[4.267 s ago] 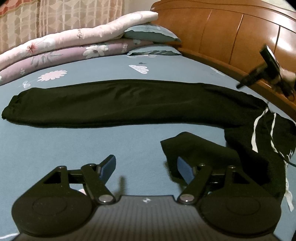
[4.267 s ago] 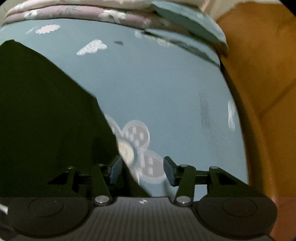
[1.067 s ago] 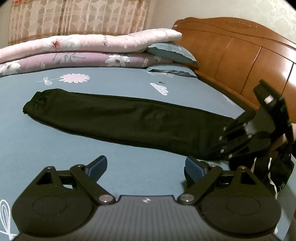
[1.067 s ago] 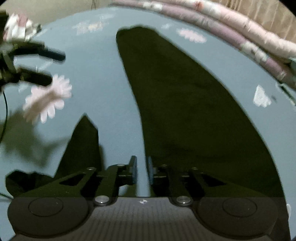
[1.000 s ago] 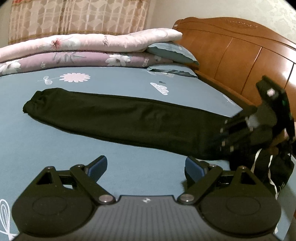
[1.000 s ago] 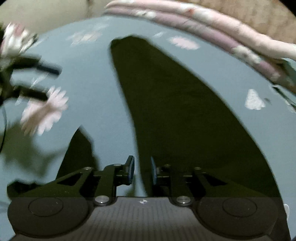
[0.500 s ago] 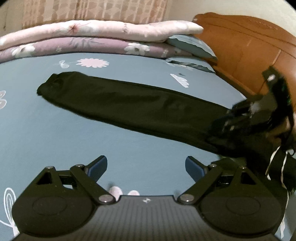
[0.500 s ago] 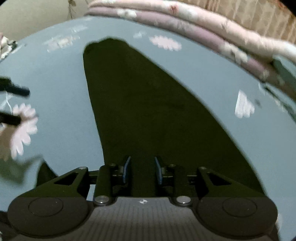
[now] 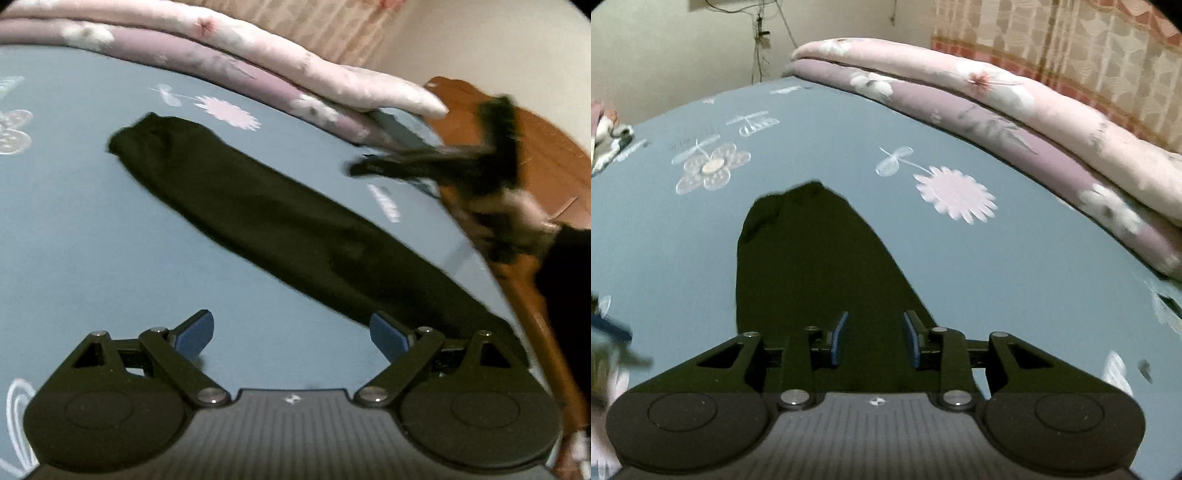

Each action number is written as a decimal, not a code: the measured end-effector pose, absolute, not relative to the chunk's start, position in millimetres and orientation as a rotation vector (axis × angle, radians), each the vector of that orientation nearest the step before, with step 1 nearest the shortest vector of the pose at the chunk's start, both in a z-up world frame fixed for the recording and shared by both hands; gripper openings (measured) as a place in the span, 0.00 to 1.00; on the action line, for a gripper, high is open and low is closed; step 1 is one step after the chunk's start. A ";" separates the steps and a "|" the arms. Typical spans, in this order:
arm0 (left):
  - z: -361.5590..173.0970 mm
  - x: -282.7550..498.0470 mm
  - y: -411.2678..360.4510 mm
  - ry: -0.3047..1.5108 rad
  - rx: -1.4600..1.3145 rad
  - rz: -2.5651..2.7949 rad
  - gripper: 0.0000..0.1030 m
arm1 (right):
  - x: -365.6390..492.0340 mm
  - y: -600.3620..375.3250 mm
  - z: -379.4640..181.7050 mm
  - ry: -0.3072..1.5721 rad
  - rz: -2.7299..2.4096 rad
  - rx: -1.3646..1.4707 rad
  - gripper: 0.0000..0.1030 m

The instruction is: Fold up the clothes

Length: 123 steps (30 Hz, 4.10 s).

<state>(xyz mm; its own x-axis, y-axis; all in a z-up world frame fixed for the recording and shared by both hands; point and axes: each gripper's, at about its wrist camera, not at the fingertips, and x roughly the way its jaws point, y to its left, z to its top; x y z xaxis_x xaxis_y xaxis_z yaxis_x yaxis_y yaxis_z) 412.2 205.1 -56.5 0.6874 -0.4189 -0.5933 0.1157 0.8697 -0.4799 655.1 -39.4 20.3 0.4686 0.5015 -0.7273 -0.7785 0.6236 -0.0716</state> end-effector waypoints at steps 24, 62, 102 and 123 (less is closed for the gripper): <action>-88.3 531.9 286.6 0.749 -0.366 -0.216 0.89 | 757.8 86.7 -74.4 0.687 0.908 -0.395 0.55; -62.4 501.0 356.2 0.667 -0.453 -0.112 0.89 | 690.4 173.6 -57.4 0.696 1.014 -0.643 0.29; -71.3 513.1 314.0 0.702 -0.403 -0.224 0.89 | 734.3 -19.8 -37.5 0.825 0.691 -0.479 0.47; -69.3 506.9 326.6 0.703 -0.393 -0.151 0.89 | 701.9 39.4 -28.9 0.747 0.823 -0.424 0.32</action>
